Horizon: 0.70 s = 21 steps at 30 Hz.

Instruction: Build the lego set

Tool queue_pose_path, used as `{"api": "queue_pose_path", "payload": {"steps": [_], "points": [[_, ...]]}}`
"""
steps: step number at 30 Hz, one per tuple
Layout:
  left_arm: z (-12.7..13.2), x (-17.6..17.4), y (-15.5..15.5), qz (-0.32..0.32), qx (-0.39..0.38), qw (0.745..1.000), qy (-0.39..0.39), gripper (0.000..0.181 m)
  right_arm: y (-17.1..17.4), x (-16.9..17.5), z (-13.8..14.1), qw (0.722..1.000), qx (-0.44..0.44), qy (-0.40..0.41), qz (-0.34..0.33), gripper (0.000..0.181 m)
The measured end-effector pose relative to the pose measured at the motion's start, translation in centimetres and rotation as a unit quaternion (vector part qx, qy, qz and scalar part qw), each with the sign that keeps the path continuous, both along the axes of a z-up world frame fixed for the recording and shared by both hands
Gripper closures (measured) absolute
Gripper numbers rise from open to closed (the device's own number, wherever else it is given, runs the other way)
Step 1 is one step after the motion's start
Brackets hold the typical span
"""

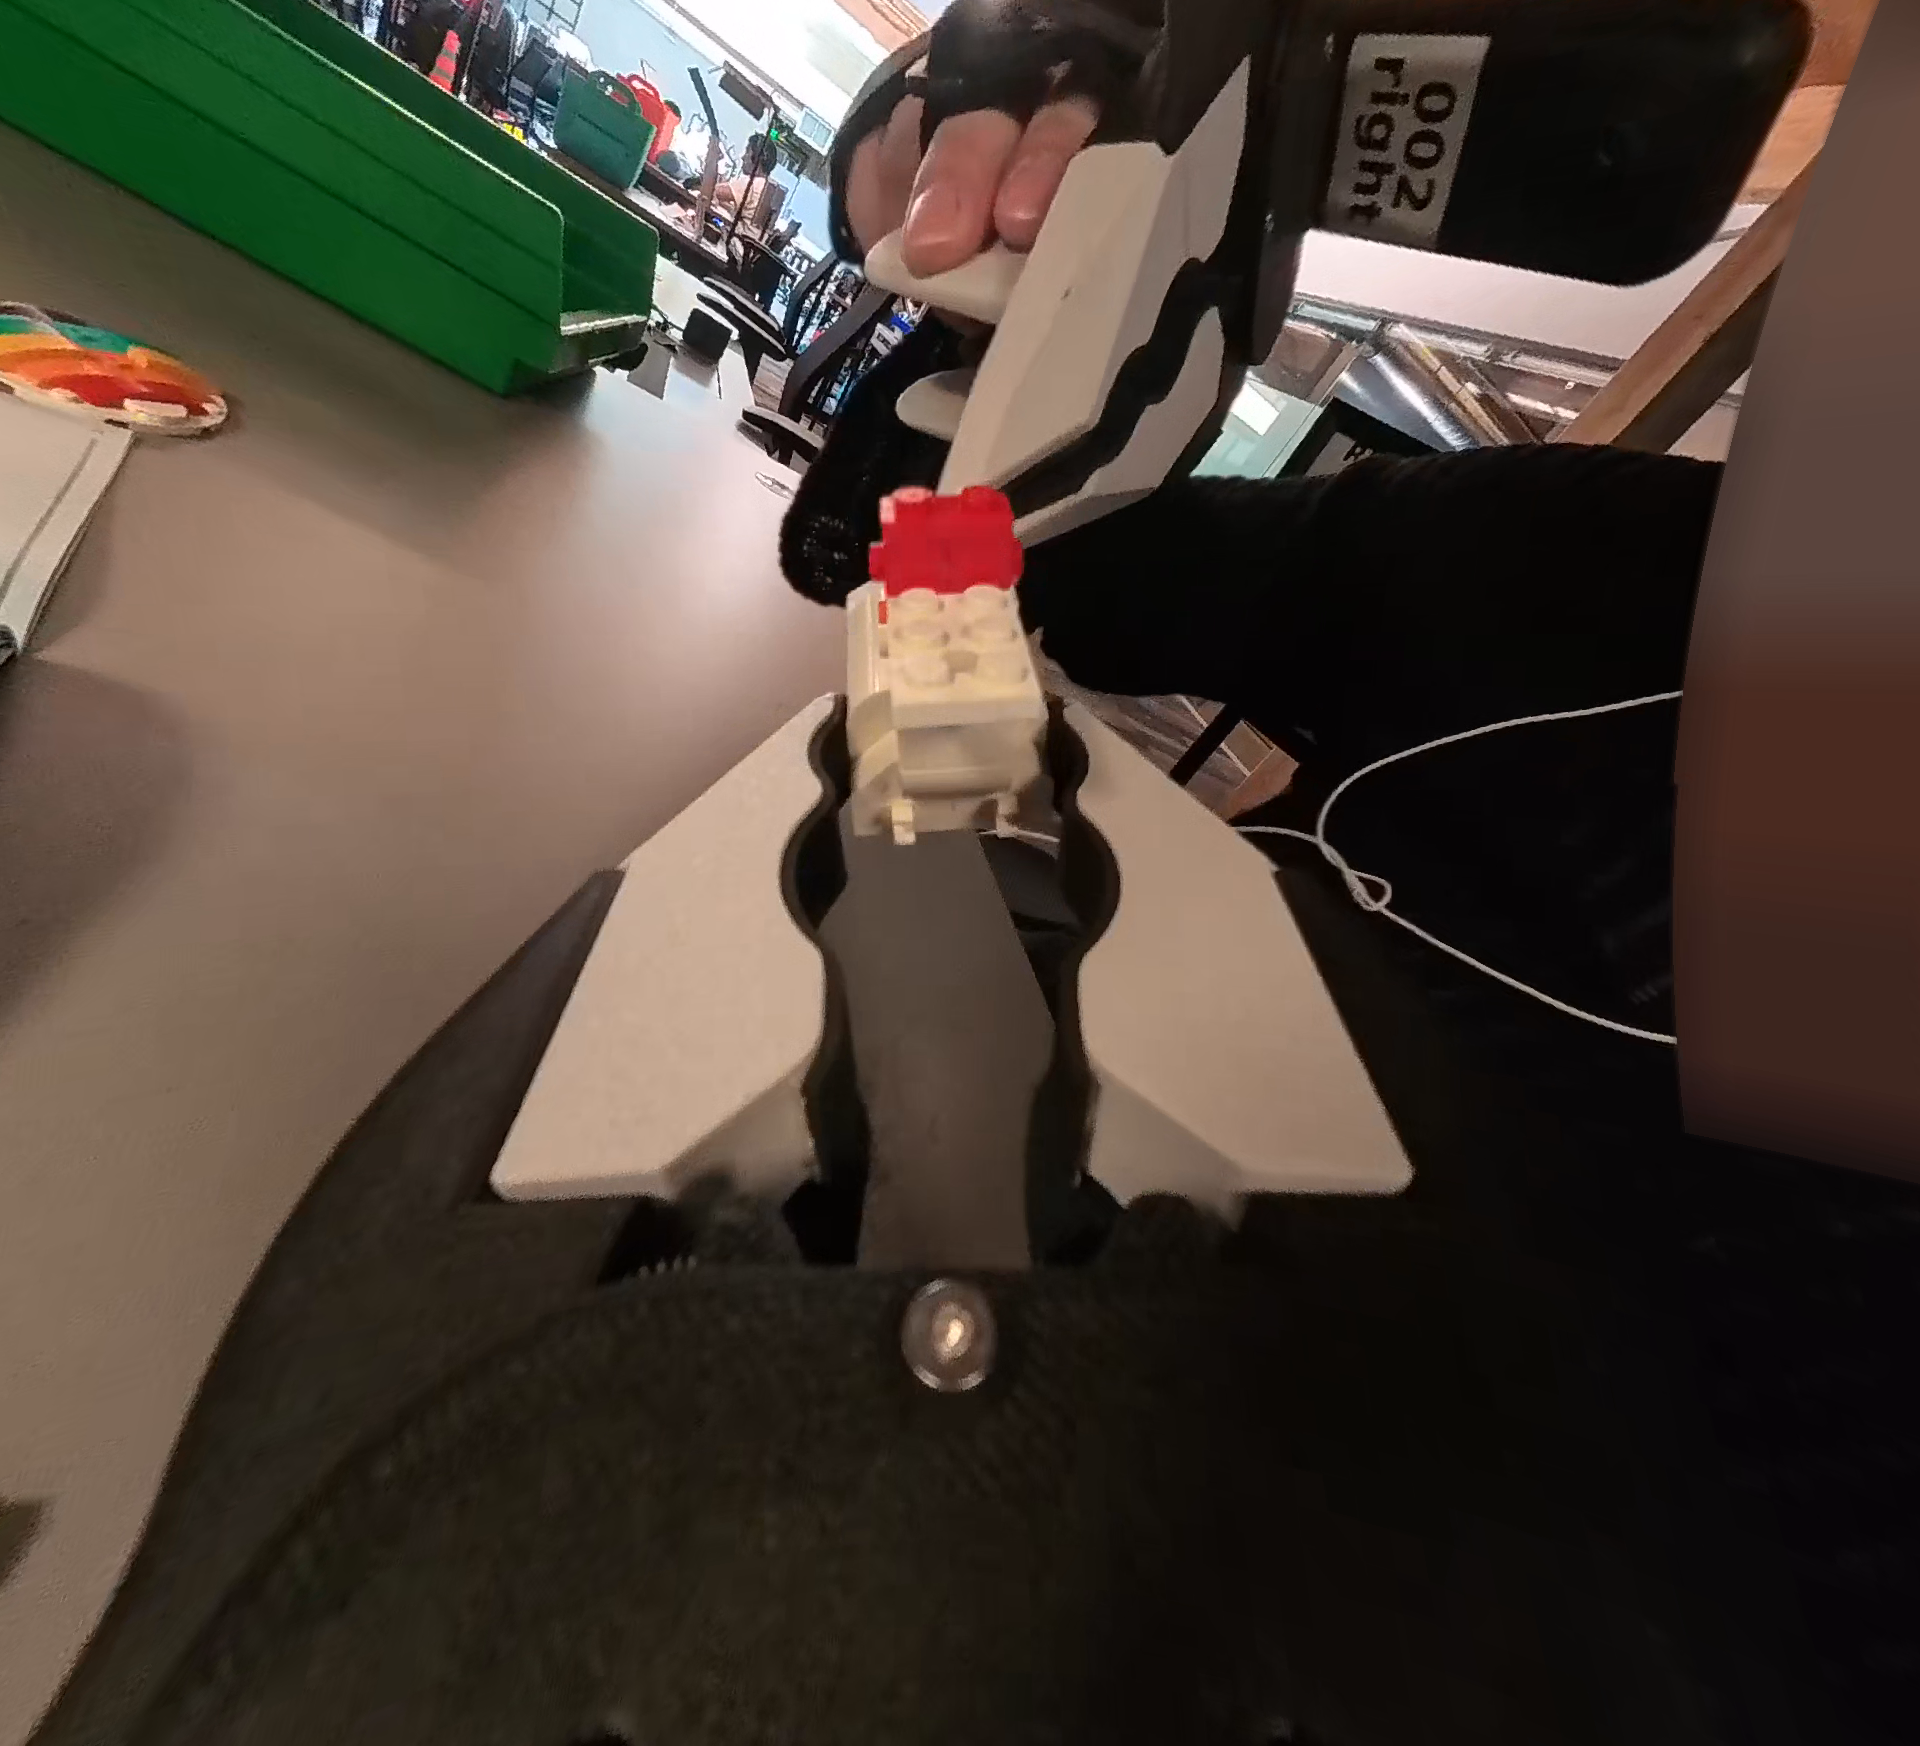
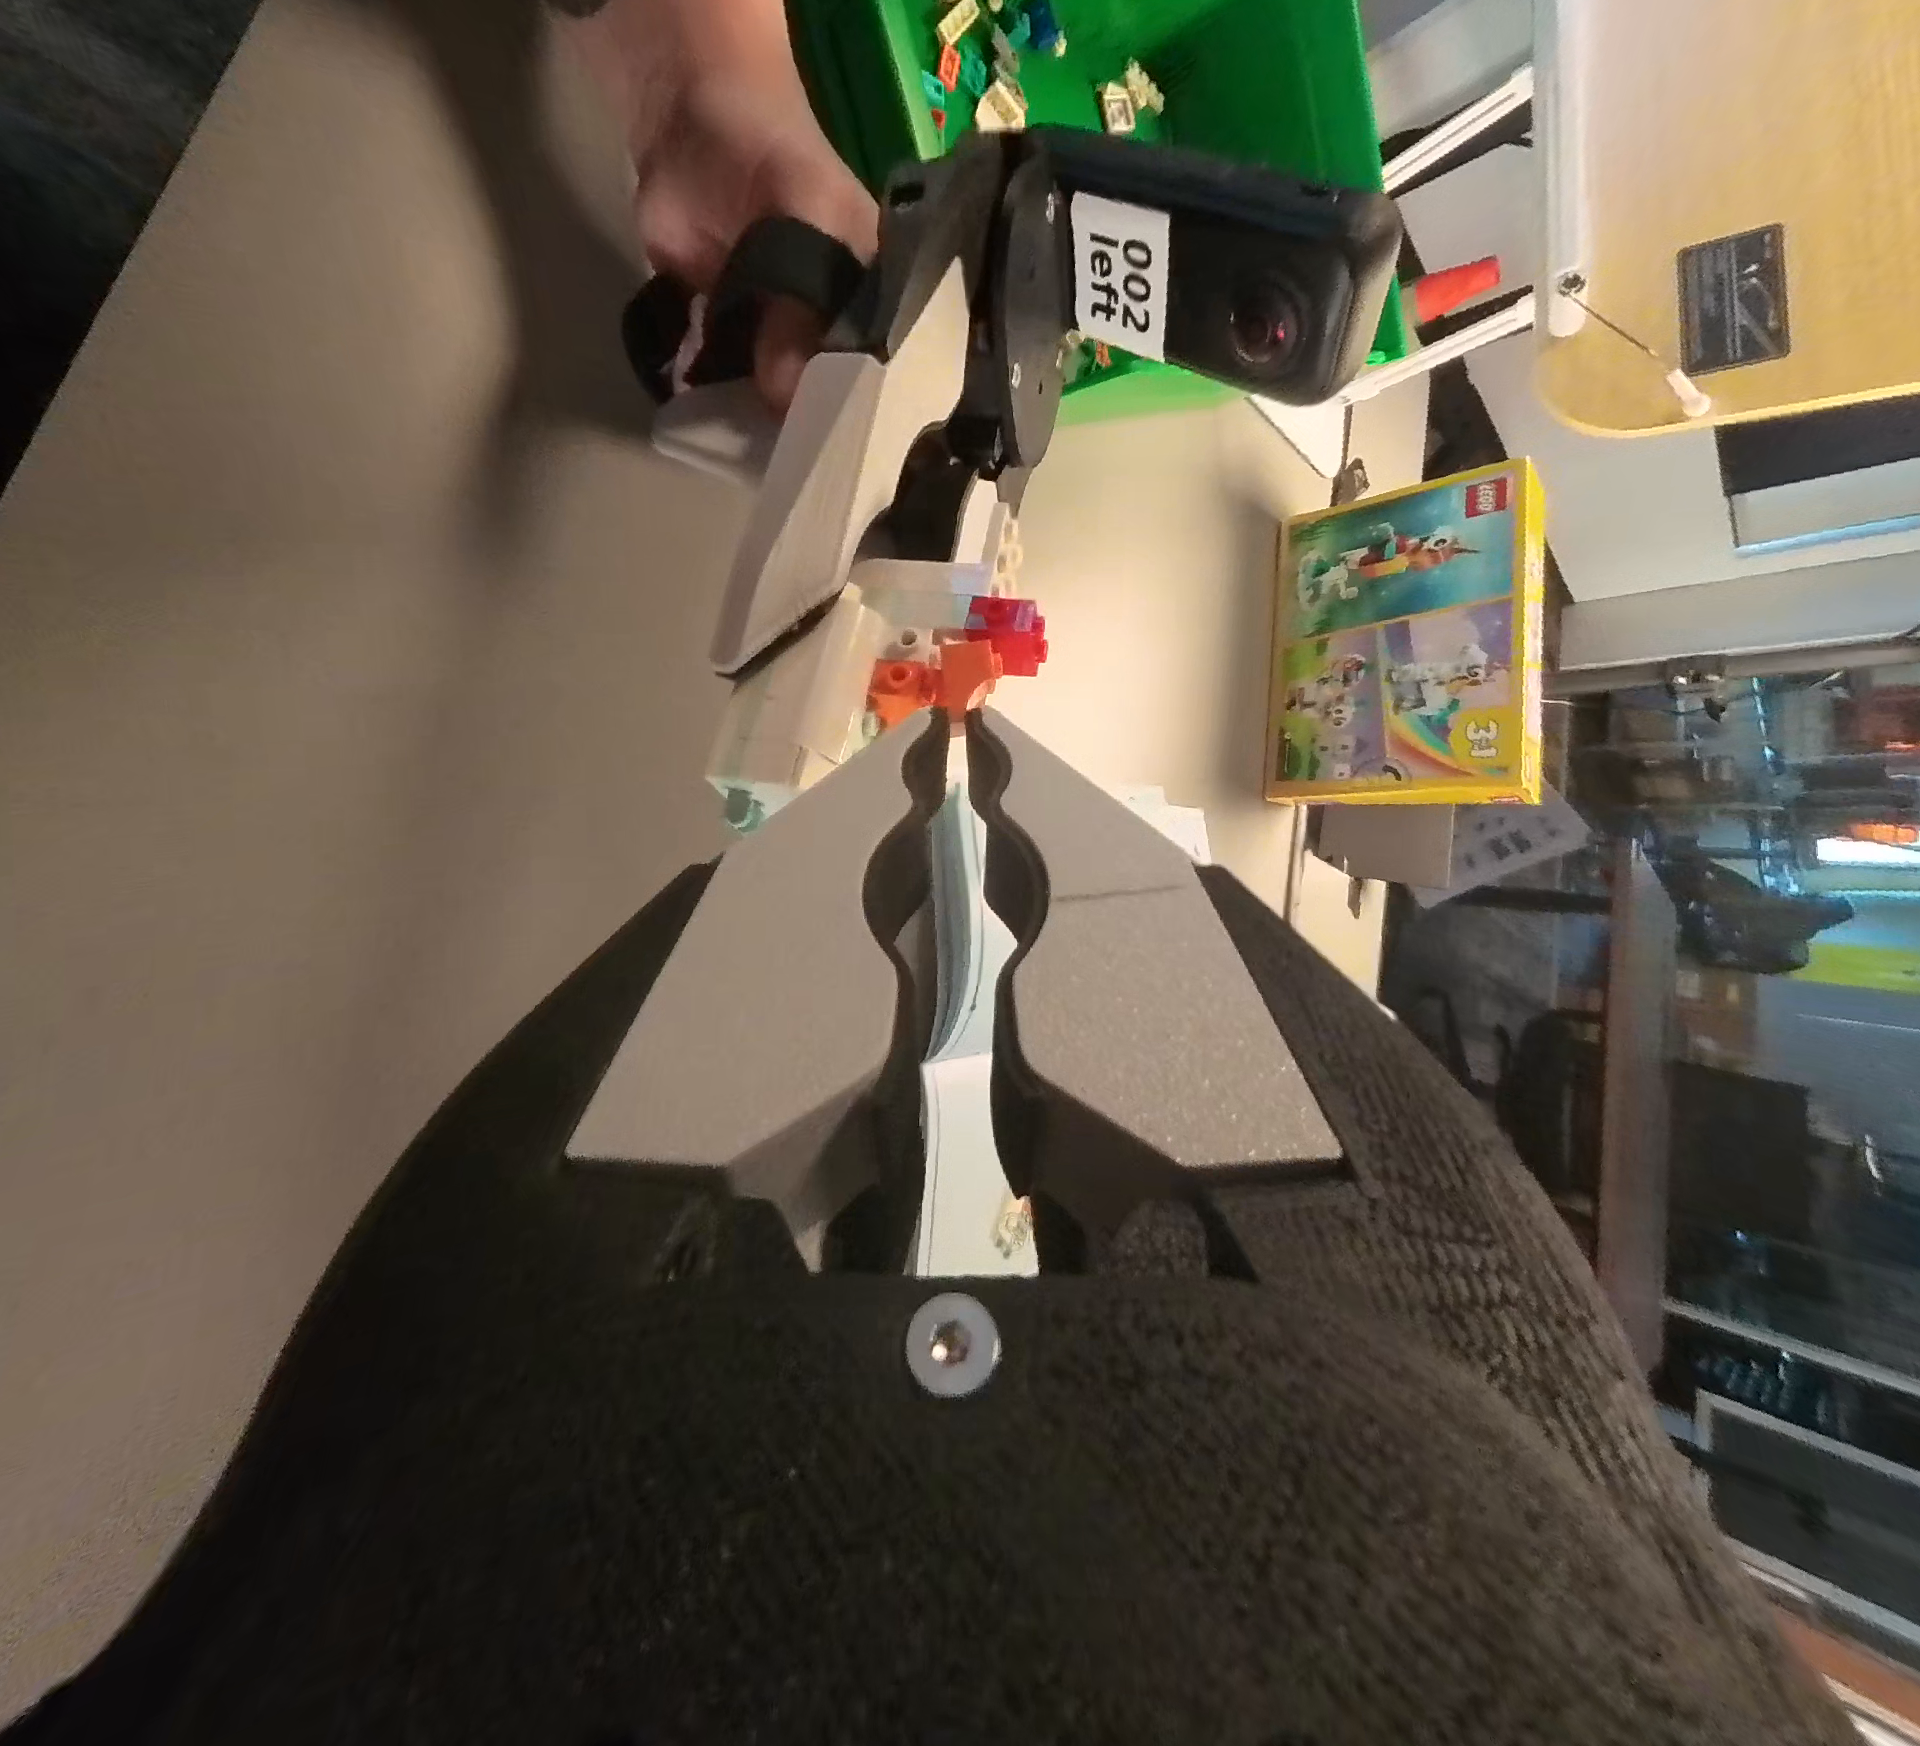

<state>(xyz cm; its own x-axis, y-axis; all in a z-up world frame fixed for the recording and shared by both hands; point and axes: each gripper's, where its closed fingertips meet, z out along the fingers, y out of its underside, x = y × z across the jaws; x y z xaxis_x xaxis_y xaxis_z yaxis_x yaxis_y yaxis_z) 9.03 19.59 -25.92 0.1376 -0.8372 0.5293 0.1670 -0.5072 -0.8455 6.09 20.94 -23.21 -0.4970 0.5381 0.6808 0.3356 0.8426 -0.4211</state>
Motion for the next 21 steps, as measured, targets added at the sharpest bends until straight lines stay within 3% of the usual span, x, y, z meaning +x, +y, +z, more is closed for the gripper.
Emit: {"api": "queue_pose_path", "payload": {"steps": [15,19,21], "points": [[-1.3,-0.4,1.2,0.032,-0.032,0.999,0.013,0.146,2.0,-0.4,-1.2,0.993,0.070,-0.038,-0.088,0.179],[-2.4,-1.6,3.0,0.101,-0.031,0.993,0.052,0.145,4.5,0.6,-2.3,0.984,0.091,-0.059,-0.138,0.180],[-3.0,-2.5,3.8,0.139,-0.014,0.986,0.088,0.145,5.8,1.5,-4.1,0.983,0.079,-0.059,-0.155,0.180]]}}
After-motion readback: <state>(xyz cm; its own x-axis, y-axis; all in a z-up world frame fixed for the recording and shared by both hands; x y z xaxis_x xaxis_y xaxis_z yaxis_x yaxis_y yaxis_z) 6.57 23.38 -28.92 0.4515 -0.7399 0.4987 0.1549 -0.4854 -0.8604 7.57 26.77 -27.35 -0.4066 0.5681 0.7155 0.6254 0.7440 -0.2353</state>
